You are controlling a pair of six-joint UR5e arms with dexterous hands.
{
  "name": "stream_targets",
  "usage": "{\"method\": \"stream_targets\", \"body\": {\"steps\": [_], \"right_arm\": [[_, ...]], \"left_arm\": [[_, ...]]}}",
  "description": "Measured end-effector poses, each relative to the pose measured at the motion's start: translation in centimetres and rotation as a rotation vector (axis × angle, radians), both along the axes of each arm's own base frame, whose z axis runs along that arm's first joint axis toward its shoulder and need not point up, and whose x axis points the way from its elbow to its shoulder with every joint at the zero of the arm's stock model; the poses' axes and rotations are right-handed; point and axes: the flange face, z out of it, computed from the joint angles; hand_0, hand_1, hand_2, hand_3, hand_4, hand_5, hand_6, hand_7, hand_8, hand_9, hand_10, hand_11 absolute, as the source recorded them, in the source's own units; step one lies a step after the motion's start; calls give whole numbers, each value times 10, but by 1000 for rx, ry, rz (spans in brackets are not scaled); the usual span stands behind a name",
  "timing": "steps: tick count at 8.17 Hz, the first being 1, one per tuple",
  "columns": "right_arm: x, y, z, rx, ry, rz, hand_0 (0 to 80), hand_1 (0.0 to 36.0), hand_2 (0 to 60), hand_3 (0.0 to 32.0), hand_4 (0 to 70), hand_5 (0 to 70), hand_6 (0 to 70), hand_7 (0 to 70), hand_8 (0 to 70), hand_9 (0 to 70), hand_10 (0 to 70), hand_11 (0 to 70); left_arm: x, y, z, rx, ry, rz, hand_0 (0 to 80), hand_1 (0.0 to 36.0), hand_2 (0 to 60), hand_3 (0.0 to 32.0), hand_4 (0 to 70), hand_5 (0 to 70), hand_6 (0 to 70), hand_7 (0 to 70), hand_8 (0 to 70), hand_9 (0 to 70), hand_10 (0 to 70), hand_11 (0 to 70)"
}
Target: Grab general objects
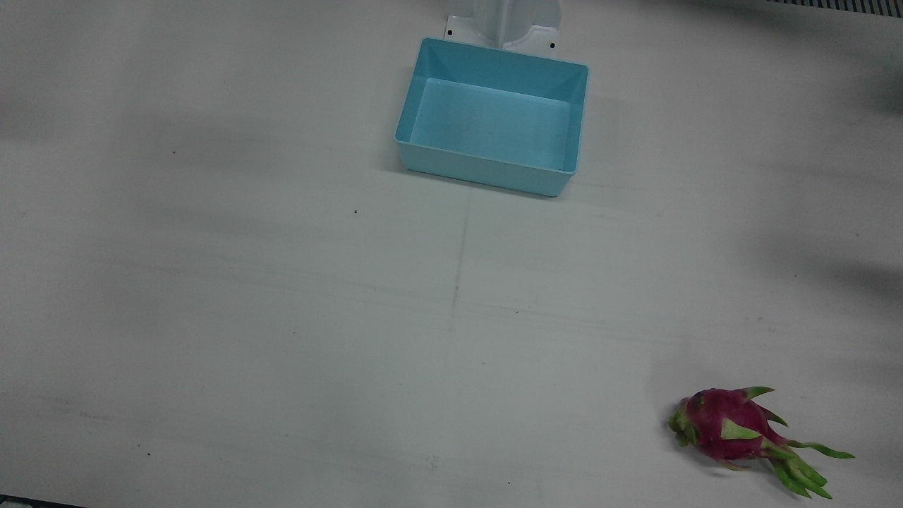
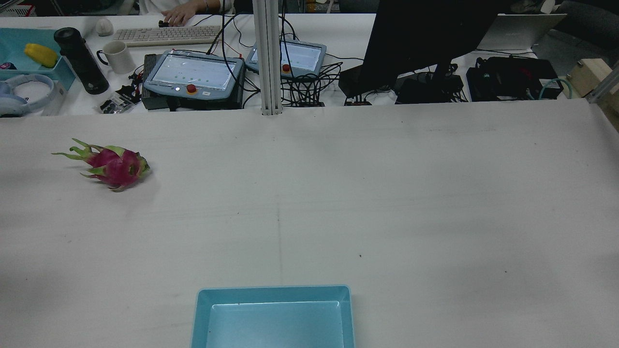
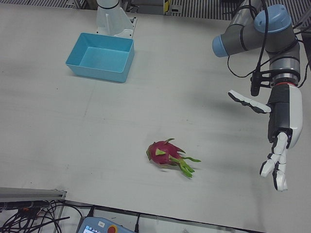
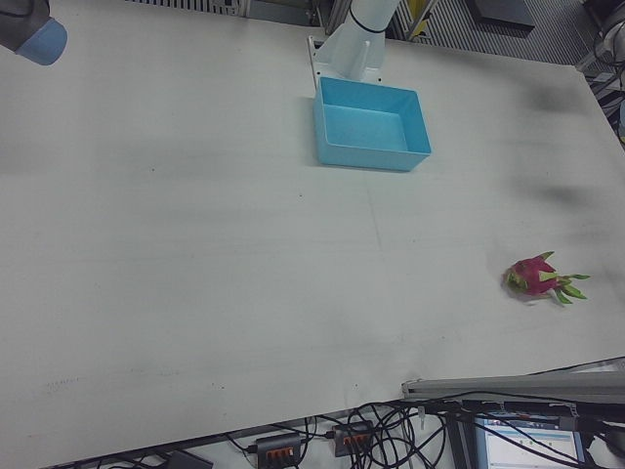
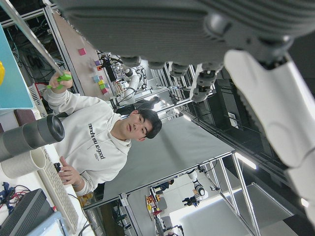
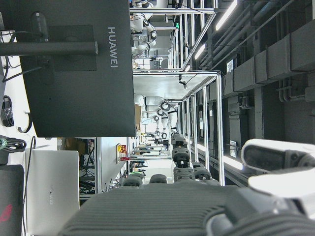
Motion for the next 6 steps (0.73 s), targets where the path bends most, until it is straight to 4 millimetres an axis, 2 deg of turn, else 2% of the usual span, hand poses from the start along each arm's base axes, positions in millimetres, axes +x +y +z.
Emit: {"method": "stream_targets", "body": {"steps": [1,2,3,4,5,6], "right_arm": [[0,0,0,0,0,0,0,0,0,0,0,0,0,0,0,0,0,0],[0,0,0,0,0,0,0,0,0,0,0,0,0,0,0,0,0,0],[0,0,0,0,0,0,0,0,0,0,0,0,0,0,0,0,0,0],[0,0,0,0,0,0,0,0,0,0,0,0,0,0,0,0,0,0],[0,0,0,0,0,0,0,0,0,0,0,0,0,0,0,0,0,0],[0,0,0,0,0,0,0,0,0,0,0,0,0,0,0,0,0,0]], "left_arm": [[0,0,-3,3,1,0,505,157,11,8,29,0,0,60,0,0,0,1],[0,1,-7,6,0,0,505,157,11,8,29,0,0,60,0,0,0,1],[0,3,-11,5,-3,0,506,160,10,34,19,0,0,49,0,0,0,0],[1,4,-12,3,-7,4,512,166,7,30,16,10,0,42,0,0,0,0],[2,4,-14,3,-10,7,508,161,7,2,24,46,0,45,0,0,0,0],[4,5,-19,2,-24,12,503,157,19,0,29,60,0,47,0,0,0,0]]}}
